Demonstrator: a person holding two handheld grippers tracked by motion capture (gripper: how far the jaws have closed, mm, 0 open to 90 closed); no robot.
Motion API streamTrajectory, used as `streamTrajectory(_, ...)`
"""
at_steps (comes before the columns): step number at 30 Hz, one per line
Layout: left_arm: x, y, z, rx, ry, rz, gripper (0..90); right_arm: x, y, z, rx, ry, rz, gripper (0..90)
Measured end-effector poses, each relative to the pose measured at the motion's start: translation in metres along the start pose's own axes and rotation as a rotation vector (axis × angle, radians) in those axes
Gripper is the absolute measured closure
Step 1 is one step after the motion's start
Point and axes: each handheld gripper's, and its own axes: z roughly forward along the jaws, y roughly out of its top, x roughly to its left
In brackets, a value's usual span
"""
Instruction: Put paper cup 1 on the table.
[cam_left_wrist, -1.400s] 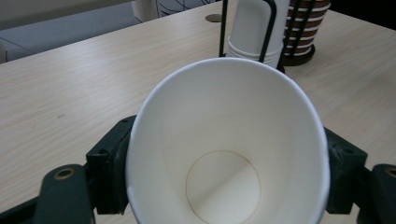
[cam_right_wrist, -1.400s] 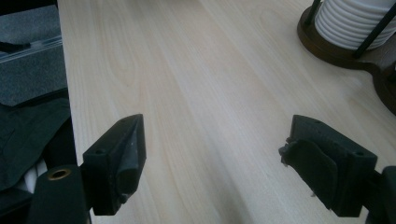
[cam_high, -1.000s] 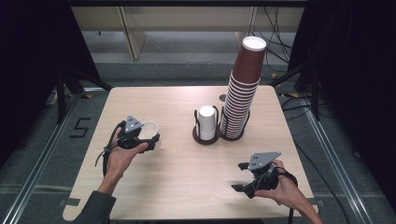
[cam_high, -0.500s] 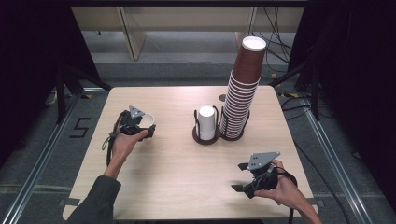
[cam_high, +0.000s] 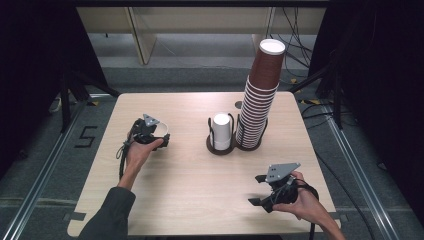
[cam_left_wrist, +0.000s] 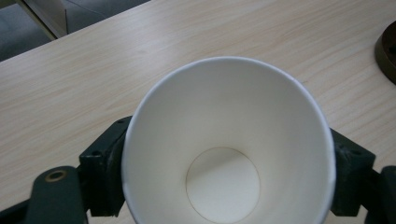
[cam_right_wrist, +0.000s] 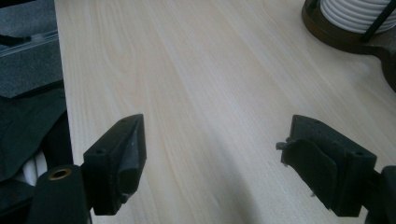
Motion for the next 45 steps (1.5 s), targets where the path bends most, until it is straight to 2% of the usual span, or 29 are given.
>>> streamTrajectory(4, -0.001, -0.003, 0.002, 0.001, -0.015, 0.007, 14.6, 0.000, 0.000, 0.000, 0.001, 0.002, -0.001, 20.9)
streamTrajectory(8, 0.001, -0.009, 0.002, -0.015, -0.023, -0.023, 14.7, 0.001, 0.000, 0.000, 0.005, 0.009, 0.007, 21.0)
streamTrajectory(11, 0.002, -0.015, 0.002, -0.033, -0.024, -0.030, 14.8, 0.001, 0.000, 0.000, 0.007, 0.011, 0.013, 21.0)
streamTrajectory(13, 0.002, -0.016, 0.001, -0.028, -0.019, -0.027, 14.8, 0.001, 0.000, 0.000, 0.006, 0.009, 0.007, 21.0)
streamTrajectory(15, 0.002, -0.020, 0.000, -0.038, -0.022, -0.050, 14.8, 0.000, 0.000, 0.000, 0.006, 0.008, 0.003, 21.0)
streamTrajectory(22, 0.002, -0.030, -0.001, -0.041, -0.029, -0.067, 14.8, 0.001, 0.000, 0.001, 0.010, 0.015, 0.008, 21.0)
streamTrajectory(25, 0.001, -0.033, -0.004, -0.033, -0.041, -0.048, 14.8, 0.001, 0.000, 0.000, 0.007, 0.010, 0.009, 21.0)
streamTrajectory(26, 0.000, -0.034, -0.004, -0.040, -0.047, -0.062, 14.8, 0.000, 0.000, 0.000, 0.007, 0.010, 0.014, 20.9)
streamTrajectory(28, -0.001, -0.036, -0.008, -0.032, -0.055, -0.055, 14.8, 0.000, -0.001, -0.001, 0.006, 0.007, 0.016, 20.7)
streamTrajectory(34, -0.011, -0.043, -0.025, -0.037, -0.043, -0.049, 14.8, -0.001, -0.001, -0.002, 0.001, -0.003, 0.026, 20.2)
streamTrajectory(38, -0.020, -0.049, -0.040, -0.036, -0.039, -0.015, 14.9, -0.001, -0.002, -0.004, -0.004, -0.009, 0.030, 20.2)
streamTrajectory(39, -0.025, -0.050, -0.046, -0.039, -0.057, -0.006, 15.0, -0.002, -0.003, -0.005, -0.003, -0.015, 0.036, 20.3)
streamTrajectory(40, -0.025, -0.050, -0.046, -0.039, -0.057, -0.006, 15.4, -0.002, -0.003, -0.005, -0.003, -0.015, 0.036, 20.3)
streamTrajectory(41, -0.029, -0.051, -0.049, -0.063, -0.060, -0.024, 15.4, -0.002, -0.003, -0.005, -0.006, -0.017, 0.036, 20.3)
streamTrajectory(42, -0.031, -0.052, -0.054, -0.048, -0.064, 0.000, 15.5, -0.002, -0.003, -0.005, -0.004, -0.019, 0.043, 20.3)
streamTrajectory(43, -0.041, -0.055, -0.060, -0.070, -0.094, -0.023, 15.5, -0.004, -0.004, -0.006, -0.007, -0.024, 0.038, 20.4)
streamTrajectory(44, -0.041, -0.055, -0.060, -0.070, -0.094, -0.023, 15.5, -0.004, -0.004, -0.006, -0.007, -0.024, 0.038, 20.4)
streamTrajectory(45, -0.043, -0.055, -0.063, -0.062, -0.101, 0.004, 15.5, -0.005, -0.004, -0.006, -0.007, -0.031, 0.042, 20.4)
